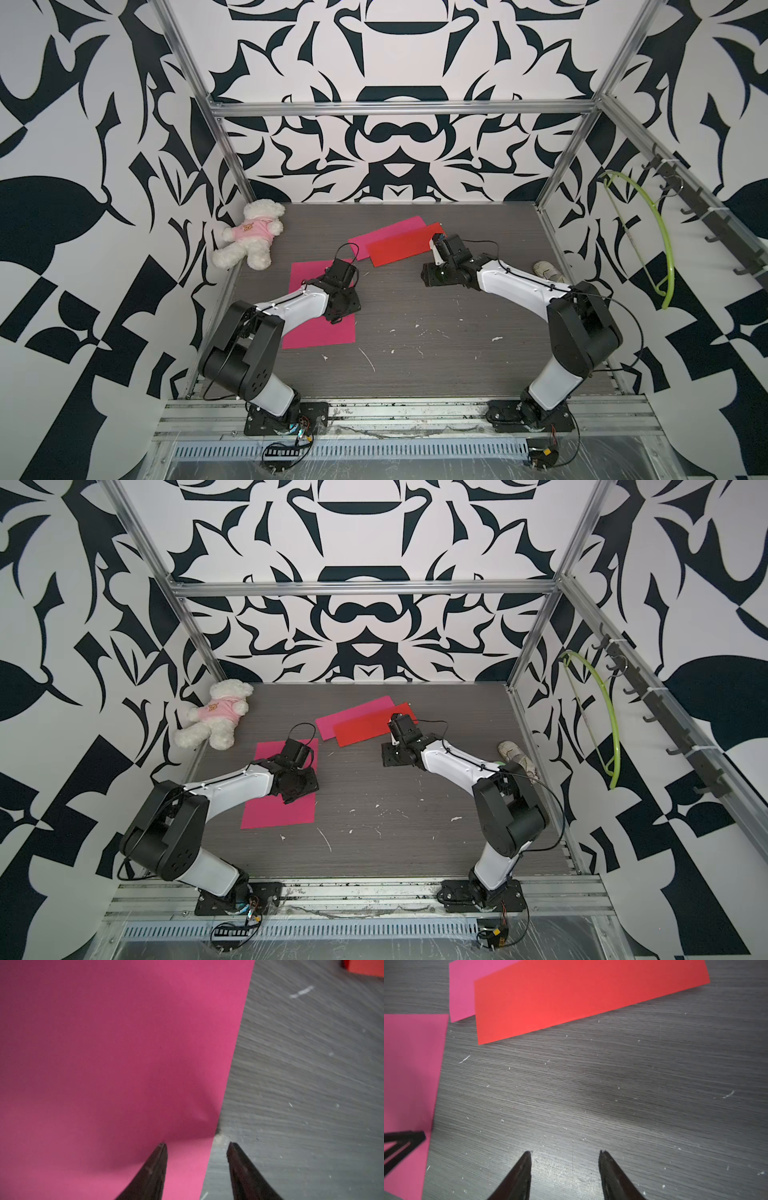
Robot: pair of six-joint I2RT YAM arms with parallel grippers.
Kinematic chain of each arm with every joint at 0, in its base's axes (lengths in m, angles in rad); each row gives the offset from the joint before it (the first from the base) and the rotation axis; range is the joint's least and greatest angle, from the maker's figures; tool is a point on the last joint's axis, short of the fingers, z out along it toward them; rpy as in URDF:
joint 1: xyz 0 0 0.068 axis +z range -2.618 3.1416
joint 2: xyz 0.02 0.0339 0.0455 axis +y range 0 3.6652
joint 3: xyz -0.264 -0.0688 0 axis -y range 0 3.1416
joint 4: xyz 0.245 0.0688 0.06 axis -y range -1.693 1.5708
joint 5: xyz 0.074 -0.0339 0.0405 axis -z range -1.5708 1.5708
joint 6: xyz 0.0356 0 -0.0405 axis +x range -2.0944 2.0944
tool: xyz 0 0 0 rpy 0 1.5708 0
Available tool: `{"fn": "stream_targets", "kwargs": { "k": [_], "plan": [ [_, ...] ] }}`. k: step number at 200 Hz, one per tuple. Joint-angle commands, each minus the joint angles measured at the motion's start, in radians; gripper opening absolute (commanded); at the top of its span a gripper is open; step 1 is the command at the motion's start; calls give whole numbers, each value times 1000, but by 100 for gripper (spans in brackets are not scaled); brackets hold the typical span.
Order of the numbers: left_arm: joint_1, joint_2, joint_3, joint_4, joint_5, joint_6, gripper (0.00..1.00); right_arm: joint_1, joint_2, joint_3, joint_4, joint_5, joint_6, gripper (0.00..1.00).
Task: Fold the rectangular paper in half along the long edge
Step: Move the paper at the center of the board.
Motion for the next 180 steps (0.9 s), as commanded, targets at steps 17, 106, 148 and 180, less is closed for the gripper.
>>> {"fn": "stream_targets", "kwargs": {
  "k": [17, 106, 148, 180],
  "plan": [
    [-168, 45, -63, -35, 99, -163, 52, -5, -41, 13, 15, 9, 10, 55],
    [-419, 80, 131, -56, 39, -281, 63, -3, -96, -59, 10, -30, 19, 55],
    [-401, -114, 146, -174, -153, -240, 89, 63, -86, -81, 46, -70, 80, 57],
    [-300, -299, 66, -284, -226, -224, 99, 147, -29, -89, 117, -116, 163, 57]
  ]
}}
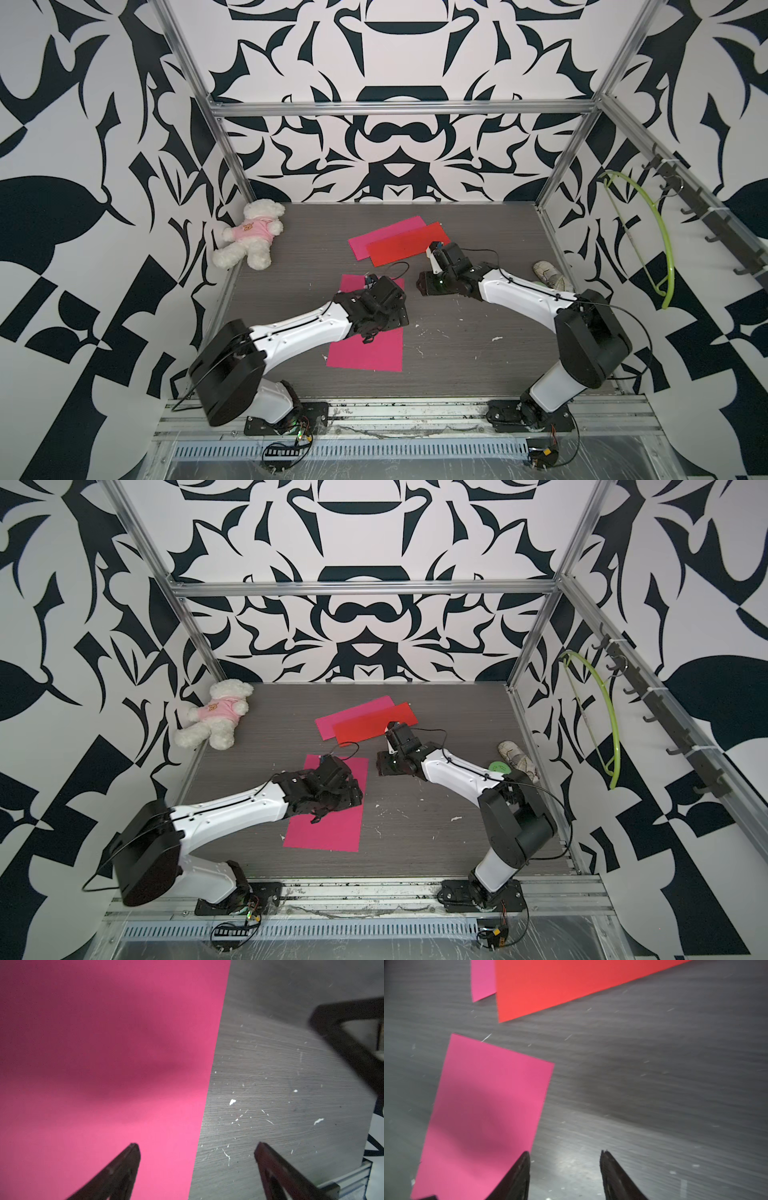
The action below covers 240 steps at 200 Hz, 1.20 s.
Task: Fold the rectangular paper in half along the long edge
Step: Move the paper at the center of the board.
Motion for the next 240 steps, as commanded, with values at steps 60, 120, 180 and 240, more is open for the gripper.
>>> {"fn": "stream_targets", "kwargs": {
  "k": [60, 120, 180, 240],
  "plan": [
    [364, -308, -161, -199, -27, 155, 99, 264, 245, 117, 141, -105, 154, 57],
    [370, -254, -170, -131, 31, 168, 99, 236, 279, 50, 141, -86, 173, 55],
    [367, -220, -180, -67, 126, 180, 99, 129, 138, -71, 92, -106, 76, 54],
    [293, -41, -86, -2, 188, 232, 96, 72, 37, -89, 149, -245, 20, 55]
  ]
}}
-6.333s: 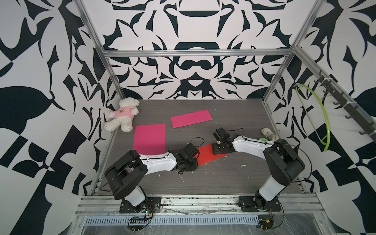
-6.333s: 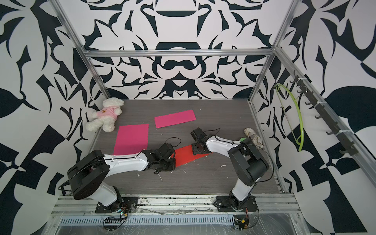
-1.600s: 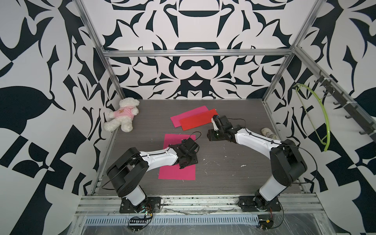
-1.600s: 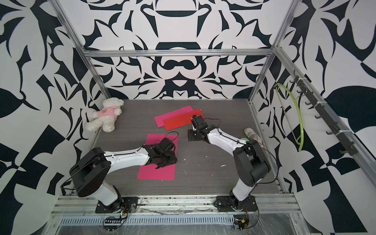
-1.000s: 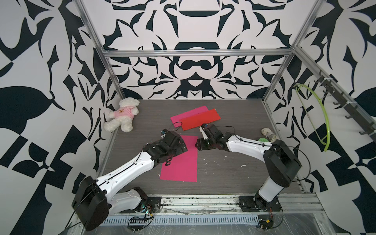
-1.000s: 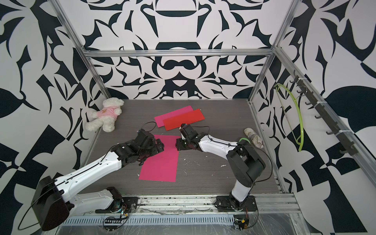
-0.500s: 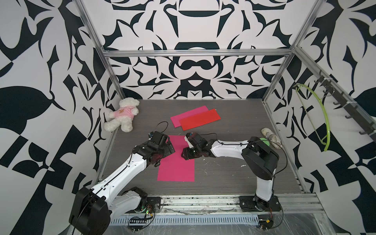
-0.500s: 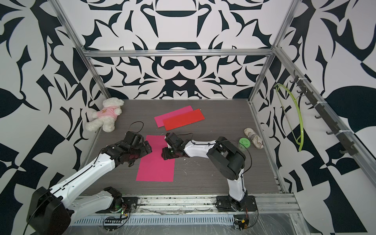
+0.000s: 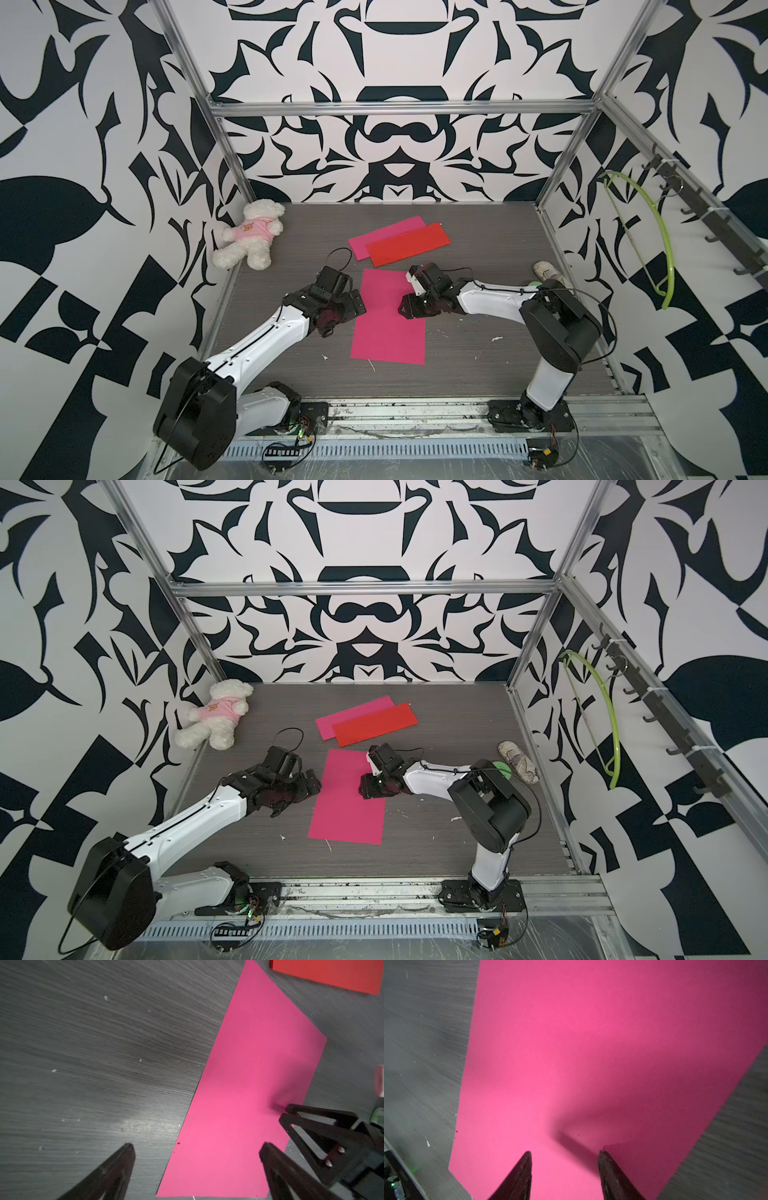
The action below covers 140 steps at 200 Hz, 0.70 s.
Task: Fold the rectangular paper in half along the long edge
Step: Move the paper at the center of the board, then fold the paper at the center of the board.
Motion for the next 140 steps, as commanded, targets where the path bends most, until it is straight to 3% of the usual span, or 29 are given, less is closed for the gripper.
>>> {"fn": "stream_targets", "kwargs": {
  "k": [1, 33, 42, 81, 111, 140],
  "plan": [
    [-50, 80, 72, 43, 40, 43, 96, -12, -95, -13, 23, -73, -36, 55],
    [-122, 223, 184, 91, 65, 123, 86, -121, -218, -100, 125, -93, 37, 63],
    [-129, 273, 222, 99, 86, 153, 77, -160, -244, -127, 146, -82, 52, 66],
    [-148, 461, 332, 110, 159, 227, 54, -306, -253, -145, 127, -47, 60, 71],
    [-162, 523, 318, 122, 162, 222, 42, -347, -179, -95, 139, -52, 53, 64],
    [-171, 530, 264, 145, 151, 183, 37, -347, -72, -15, 141, -63, 46, 54]
  ]
}}
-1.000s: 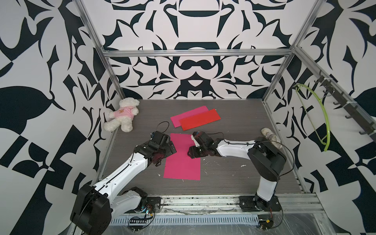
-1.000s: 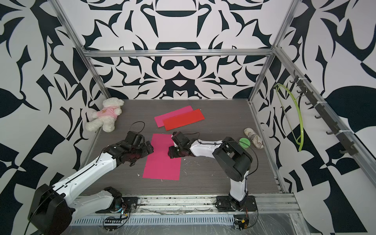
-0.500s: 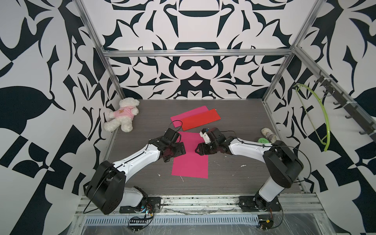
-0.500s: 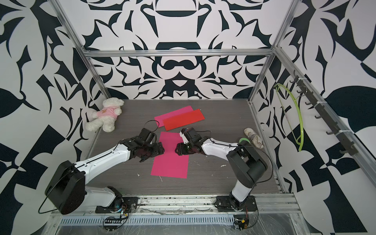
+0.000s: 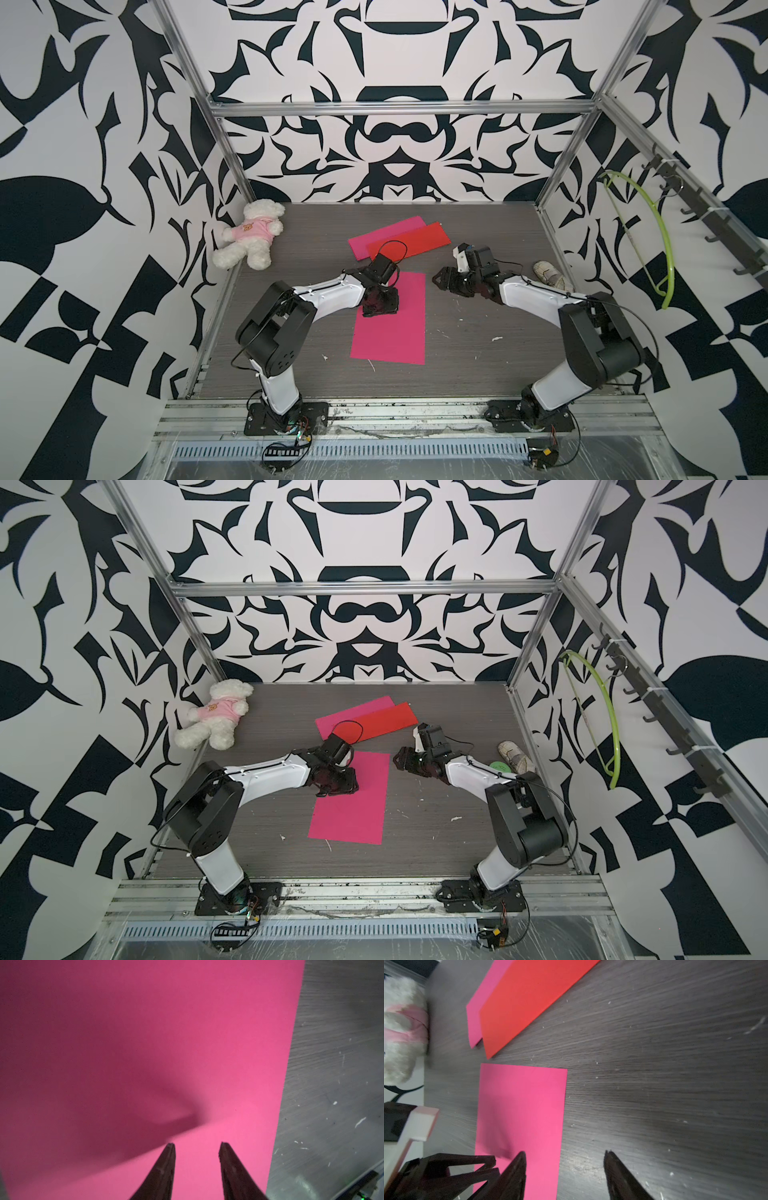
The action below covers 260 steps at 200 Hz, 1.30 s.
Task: Fold the rectangular paper in half along the long edge
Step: Fold the paper at the center of the board.
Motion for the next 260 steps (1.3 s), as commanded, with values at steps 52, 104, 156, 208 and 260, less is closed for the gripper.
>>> {"fn": "stream_targets", "kwargs": {
  "k": [52, 104, 156, 208, 260],
  "plan": [
    [-49, -11, -107, 42, -19, -85, 35, 2, 245, 237, 3, -43, -45, 54],
    [-54, -14, -127, 40, -41, -123, 34, 2, 347, 299, -3, -95, -45, 55],
    [-54, -9, -135, 42, -54, -150, 34, 2, 338, 230, 56, -219, -43, 53],
    [-54, -12, -160, 69, -45, -199, 33, 2, 303, 152, 112, -286, -24, 53],
    [-54, -3, -172, 57, -55, -241, 33, 2, 190, -34, 303, -299, 135, 75]
  ]
}}
